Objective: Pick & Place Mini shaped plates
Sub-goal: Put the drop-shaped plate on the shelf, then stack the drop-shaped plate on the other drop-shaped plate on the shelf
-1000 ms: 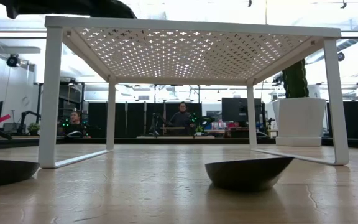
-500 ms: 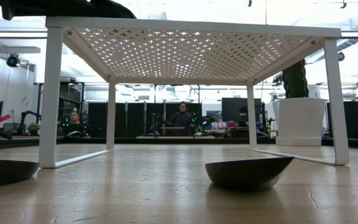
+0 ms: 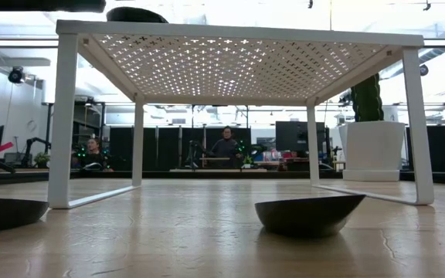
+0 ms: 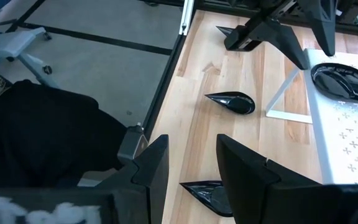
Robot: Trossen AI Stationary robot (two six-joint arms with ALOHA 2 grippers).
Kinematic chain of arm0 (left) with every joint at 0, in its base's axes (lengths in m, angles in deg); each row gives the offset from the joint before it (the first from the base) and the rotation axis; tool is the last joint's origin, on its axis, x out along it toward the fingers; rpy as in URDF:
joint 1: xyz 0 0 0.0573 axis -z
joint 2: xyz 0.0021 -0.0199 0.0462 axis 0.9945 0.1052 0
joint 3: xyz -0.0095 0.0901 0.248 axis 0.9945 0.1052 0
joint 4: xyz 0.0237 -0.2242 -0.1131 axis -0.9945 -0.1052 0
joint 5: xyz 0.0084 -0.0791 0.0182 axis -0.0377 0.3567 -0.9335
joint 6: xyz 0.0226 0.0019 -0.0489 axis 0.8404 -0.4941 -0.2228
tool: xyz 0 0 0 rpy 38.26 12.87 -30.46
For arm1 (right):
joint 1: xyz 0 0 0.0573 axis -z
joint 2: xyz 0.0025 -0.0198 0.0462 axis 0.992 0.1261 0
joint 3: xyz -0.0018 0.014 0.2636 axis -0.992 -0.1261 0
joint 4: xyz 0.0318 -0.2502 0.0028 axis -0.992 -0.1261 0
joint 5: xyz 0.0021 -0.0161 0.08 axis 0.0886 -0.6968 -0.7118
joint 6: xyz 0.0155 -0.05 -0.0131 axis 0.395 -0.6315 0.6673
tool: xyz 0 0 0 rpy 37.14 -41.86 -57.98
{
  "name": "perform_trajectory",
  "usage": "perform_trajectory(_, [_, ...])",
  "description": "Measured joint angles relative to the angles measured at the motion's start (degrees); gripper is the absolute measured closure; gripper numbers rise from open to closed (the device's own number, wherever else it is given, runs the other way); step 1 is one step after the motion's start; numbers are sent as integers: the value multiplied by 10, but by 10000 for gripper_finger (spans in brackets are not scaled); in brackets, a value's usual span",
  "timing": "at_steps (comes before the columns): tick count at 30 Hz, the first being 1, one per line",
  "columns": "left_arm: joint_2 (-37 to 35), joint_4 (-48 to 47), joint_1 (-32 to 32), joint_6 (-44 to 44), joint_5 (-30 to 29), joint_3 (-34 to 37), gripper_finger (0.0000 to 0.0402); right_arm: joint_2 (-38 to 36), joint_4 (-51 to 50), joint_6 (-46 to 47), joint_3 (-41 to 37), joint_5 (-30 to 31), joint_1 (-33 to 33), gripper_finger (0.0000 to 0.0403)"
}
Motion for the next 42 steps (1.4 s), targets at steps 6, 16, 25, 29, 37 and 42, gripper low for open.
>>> perform_trajectory(6, [0, 0, -3, 1, -7, 0, 269, 0, 0, 0, 0, 0, 0, 271])
perform_trajectory(16, [0, 0, -12, 18, -22, -9, 269, 0, 0, 0, 0, 0, 0, 271])
perform_trajectory(25, [0, -4, -41, 14, 7, -9, 269, 0, 1, 0, 0, 0, 0, 271])
perform_trajectory(29, [0, -1, -45, 25, 1, -14, 269, 0, 2, 0, 0, 0, 0, 271])
perform_trajectory(37, [0, -1, -38, 21, 2, -25, 269, 0, 2, 0, 0, 0, 0, 271])
perform_trajectory(42, [0, -1, -16, -8, 7, -37, 269, 0, 2, 13, 0, -1, -4, 271])
